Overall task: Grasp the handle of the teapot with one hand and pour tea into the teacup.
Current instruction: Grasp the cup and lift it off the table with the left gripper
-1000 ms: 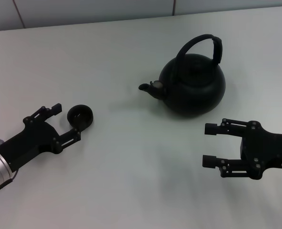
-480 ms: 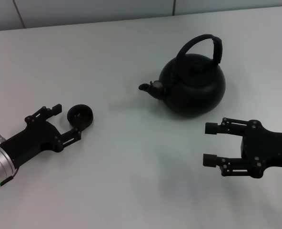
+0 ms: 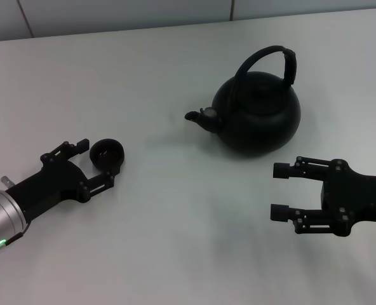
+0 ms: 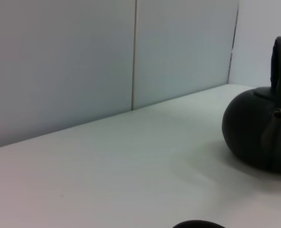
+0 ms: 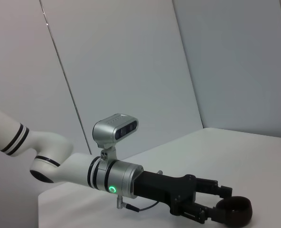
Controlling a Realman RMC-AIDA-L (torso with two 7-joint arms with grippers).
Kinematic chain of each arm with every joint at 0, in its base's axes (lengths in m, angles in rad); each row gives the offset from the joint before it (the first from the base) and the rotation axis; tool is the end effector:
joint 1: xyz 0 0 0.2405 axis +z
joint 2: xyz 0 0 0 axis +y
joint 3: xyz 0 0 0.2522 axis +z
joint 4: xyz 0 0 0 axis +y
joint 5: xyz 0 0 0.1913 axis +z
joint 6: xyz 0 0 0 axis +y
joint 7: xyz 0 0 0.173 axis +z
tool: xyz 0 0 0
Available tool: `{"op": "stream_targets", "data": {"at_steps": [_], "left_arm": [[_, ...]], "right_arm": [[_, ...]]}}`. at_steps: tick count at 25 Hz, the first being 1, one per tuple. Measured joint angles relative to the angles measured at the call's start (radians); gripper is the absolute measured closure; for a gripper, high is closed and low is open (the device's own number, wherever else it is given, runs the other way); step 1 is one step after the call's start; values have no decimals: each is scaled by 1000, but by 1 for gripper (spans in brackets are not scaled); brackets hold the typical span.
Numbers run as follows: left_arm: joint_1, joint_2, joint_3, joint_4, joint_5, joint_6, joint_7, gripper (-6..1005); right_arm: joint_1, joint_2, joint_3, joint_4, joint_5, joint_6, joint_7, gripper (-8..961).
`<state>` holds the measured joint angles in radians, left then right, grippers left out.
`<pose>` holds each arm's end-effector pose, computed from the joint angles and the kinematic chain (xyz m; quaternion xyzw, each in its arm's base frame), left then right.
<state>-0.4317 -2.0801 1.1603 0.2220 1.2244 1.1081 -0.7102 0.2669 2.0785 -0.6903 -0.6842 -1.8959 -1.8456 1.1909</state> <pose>-0.2922 0.3101 -0.0826 -0.9042 -0.2011 -0.2185 0.3070 0.2657 0.2318 -0.0069 -0.9236 0.1868 0.3188 0.1023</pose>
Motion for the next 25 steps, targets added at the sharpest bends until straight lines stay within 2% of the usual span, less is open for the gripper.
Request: {"op": "stream_targets", "data": {"at_steps": [19, 21, 25], "left_arm": [[-16, 0, 19, -1, -2, -21, 0, 167], [-19, 0, 19, -1, -2, -22, 0, 329], [-24, 0, 19, -6, -2, -22, 0, 331]], "right_arm": [[2, 0, 1, 0, -1, 11, 9, 169], [1, 0, 2, -1, -1, 11, 9, 169], [2, -1, 2, -4, -1, 11, 10, 168]]}}
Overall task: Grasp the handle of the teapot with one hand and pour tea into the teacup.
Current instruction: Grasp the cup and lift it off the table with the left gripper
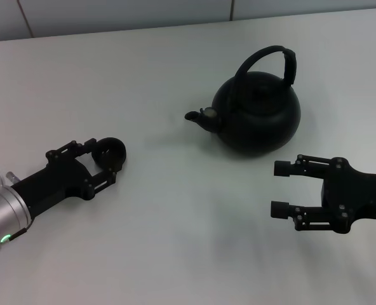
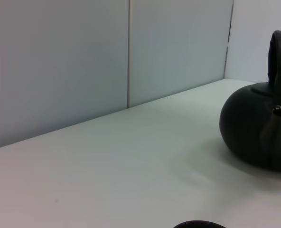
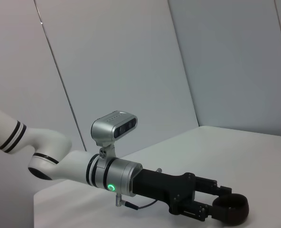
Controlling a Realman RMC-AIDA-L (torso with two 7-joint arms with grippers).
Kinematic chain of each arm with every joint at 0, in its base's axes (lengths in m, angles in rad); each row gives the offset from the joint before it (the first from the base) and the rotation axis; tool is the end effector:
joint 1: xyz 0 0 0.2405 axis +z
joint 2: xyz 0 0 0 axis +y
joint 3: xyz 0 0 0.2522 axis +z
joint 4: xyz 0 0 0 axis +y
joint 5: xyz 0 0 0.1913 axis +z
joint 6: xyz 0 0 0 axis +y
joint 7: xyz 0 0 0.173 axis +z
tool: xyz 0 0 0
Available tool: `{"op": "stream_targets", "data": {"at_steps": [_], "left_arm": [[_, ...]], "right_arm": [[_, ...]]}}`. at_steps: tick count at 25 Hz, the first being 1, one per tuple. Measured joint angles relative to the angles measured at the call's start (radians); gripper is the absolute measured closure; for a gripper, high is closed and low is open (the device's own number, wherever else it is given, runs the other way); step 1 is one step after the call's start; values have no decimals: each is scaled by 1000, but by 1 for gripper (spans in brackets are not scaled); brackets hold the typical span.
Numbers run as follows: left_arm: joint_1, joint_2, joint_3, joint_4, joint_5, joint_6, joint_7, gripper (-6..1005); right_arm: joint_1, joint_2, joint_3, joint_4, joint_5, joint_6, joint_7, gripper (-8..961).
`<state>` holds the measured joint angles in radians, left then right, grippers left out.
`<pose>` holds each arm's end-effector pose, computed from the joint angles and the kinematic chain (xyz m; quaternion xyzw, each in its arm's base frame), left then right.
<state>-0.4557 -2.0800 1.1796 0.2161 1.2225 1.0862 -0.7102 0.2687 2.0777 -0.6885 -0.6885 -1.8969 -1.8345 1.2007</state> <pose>-0.2886 0.3151 -0.0862 -0.9097 -0.1935 -0.2097 0.3016 0.2668 0.2342 -0.0063 -0.9235 0.1910 0.3151 0.1064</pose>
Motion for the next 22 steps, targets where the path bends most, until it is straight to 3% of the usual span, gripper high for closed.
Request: {"op": "stream_targets", "data": {"at_steps": [14, 22], "left_arm": [[-35, 0, 25, -12, -2, 84, -11, 334], [-98, 0, 190, -23, -42, 115, -37, 334]], "right_arm": [[3, -1, 0, -3, -4, 3, 0, 169], [6, -1, 0, -3, -6, 3, 0, 169]]}}
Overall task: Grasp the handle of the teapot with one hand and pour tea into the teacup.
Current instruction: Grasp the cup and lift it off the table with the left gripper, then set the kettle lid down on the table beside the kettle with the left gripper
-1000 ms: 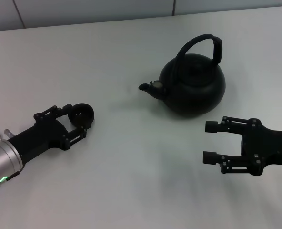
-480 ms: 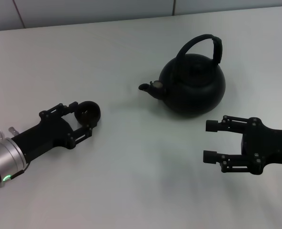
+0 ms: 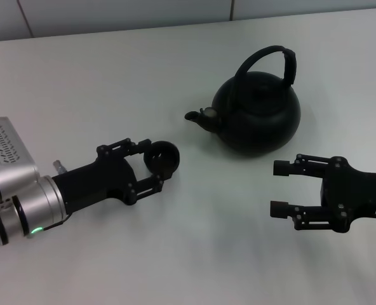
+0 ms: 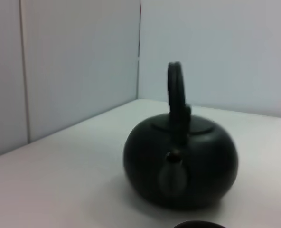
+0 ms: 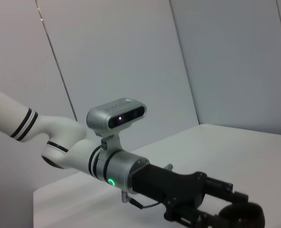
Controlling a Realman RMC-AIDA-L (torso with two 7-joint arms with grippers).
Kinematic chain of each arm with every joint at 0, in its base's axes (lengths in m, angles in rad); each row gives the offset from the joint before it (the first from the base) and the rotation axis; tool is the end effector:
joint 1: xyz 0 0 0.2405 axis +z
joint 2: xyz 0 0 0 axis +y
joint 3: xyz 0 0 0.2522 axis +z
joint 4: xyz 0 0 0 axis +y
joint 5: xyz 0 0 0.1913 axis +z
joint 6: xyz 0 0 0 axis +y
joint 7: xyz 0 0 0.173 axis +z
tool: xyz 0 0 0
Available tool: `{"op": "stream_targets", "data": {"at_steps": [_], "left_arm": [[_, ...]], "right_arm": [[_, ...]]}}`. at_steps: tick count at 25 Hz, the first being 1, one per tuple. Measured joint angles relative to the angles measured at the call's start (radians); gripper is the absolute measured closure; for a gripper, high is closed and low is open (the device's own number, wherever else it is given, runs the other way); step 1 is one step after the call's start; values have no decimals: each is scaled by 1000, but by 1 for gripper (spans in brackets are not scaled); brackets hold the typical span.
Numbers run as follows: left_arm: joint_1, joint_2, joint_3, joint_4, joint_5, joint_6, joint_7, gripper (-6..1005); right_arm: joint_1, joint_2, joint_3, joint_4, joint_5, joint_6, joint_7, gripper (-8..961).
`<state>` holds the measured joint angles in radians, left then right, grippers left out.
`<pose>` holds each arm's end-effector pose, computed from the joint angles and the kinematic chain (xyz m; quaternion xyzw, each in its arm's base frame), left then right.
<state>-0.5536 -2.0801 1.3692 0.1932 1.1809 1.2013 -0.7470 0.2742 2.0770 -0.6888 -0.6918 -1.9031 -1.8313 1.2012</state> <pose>-0.2401 0.3090 -0.1068 -0.9412 -0.1280 -0.2438 0.1957 0.2666 0.2358 -0.0064 -0.9254 0.1886 0.3113 0.1056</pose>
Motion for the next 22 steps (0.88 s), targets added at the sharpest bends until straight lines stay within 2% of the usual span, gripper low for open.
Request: {"op": "stream_targets", "data": {"at_steps": [10, 16, 22], "left_arm": [[5, 0, 154, 15, -152, 10, 0, 333], [11, 0, 197, 15, -158, 7, 2, 333], [20, 0, 204, 15, -159, -10, -2, 333]], "right_arm": [[-2, 0, 0, 0, -2, 0, 0, 168], [1, 0, 0, -2, -2, 0, 0, 169], [0, 0, 0, -3, -2, 0, 0, 168]]}}
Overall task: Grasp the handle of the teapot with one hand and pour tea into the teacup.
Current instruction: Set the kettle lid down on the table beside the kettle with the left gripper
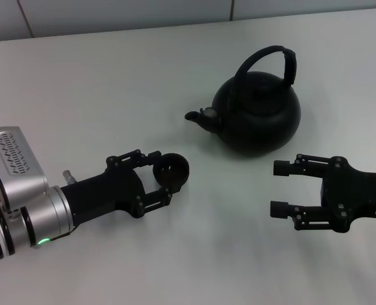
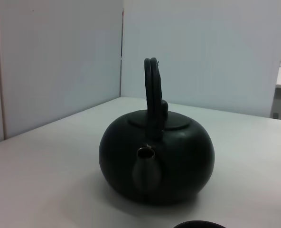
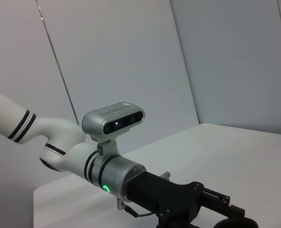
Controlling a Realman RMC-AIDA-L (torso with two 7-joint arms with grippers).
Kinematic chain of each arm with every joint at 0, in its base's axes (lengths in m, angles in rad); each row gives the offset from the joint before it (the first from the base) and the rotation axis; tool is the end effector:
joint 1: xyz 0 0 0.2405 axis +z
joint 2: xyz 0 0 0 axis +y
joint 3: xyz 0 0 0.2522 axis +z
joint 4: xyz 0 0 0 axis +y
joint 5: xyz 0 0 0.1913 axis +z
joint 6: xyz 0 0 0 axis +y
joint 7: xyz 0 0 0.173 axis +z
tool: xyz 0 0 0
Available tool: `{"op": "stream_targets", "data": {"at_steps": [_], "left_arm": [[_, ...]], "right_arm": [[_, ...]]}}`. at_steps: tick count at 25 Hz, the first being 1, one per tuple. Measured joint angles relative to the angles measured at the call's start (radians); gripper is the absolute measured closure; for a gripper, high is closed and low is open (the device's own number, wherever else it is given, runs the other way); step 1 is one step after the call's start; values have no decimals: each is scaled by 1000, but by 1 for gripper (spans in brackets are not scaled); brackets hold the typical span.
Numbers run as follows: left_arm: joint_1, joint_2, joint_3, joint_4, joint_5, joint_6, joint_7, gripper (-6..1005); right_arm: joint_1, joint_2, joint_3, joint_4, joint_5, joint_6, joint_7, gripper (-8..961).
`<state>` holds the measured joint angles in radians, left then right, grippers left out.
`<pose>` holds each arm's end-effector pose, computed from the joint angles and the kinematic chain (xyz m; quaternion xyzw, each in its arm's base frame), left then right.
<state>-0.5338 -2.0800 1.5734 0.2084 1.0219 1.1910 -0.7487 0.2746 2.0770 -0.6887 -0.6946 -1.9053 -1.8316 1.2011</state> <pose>-0.2383 0.2971 -0.1158 -0.9457 -0.1272 -0.2429 0.1746 0.2666 0.2359 -0.0063 -0.9261 0.1875 0.3099 0.1055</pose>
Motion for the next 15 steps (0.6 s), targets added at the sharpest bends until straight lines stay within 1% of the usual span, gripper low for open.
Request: {"op": "stream_targets", "data": {"at_steps": [15], "left_arm": [[7, 0, 16, 0, 0, -39, 0, 333]], "right_arm": [[3, -2, -1, -6, 0, 0, -1, 168]]}}
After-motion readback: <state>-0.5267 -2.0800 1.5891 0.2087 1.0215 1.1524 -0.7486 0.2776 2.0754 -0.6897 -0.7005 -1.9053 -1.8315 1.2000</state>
